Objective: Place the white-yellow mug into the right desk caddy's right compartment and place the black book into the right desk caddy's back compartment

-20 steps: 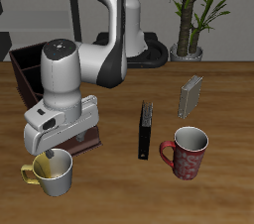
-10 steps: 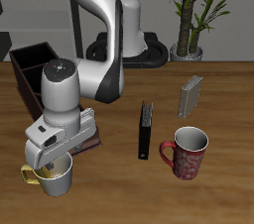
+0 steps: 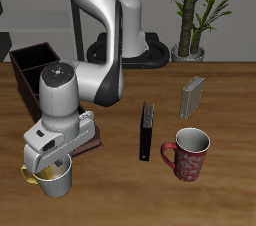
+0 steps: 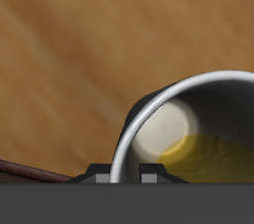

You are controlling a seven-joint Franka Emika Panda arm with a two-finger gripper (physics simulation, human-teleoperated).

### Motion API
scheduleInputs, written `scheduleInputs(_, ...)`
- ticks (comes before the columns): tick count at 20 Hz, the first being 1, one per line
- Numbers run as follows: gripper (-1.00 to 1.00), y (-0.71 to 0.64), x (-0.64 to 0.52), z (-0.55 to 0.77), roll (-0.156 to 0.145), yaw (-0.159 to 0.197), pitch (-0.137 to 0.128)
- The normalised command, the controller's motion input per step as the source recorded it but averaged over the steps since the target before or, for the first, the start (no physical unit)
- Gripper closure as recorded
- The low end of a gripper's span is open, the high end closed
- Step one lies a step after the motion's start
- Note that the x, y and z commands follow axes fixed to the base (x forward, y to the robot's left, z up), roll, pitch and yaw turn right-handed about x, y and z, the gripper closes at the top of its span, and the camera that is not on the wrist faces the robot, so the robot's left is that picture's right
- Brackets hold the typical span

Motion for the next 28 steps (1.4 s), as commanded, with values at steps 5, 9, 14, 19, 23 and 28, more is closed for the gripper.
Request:
scheduleInputs(5,1.00,-0.10,-0.04,0.36,-0.033,-0.047,-0.103)
scheduleInputs(9,1.00,-0.14,-0.11,0.49,-0.066,-0.093,-0.140)
scheduleInputs(14,1.00,-0.06,-0.20,0.67,-0.049,-0.099,-0.130)
scheduleInputs(19,1.00,-0.07,-0.23,0.48,-0.034,-0.141,-0.018)
scheduleInputs(23,1.00,-0.09,-0.25,0.40,-0.025,-0.126,-0.020)
scheduleInputs(28,1.00,-0.04,-0.37,0.58,-0.007,-0.147,-0.016)
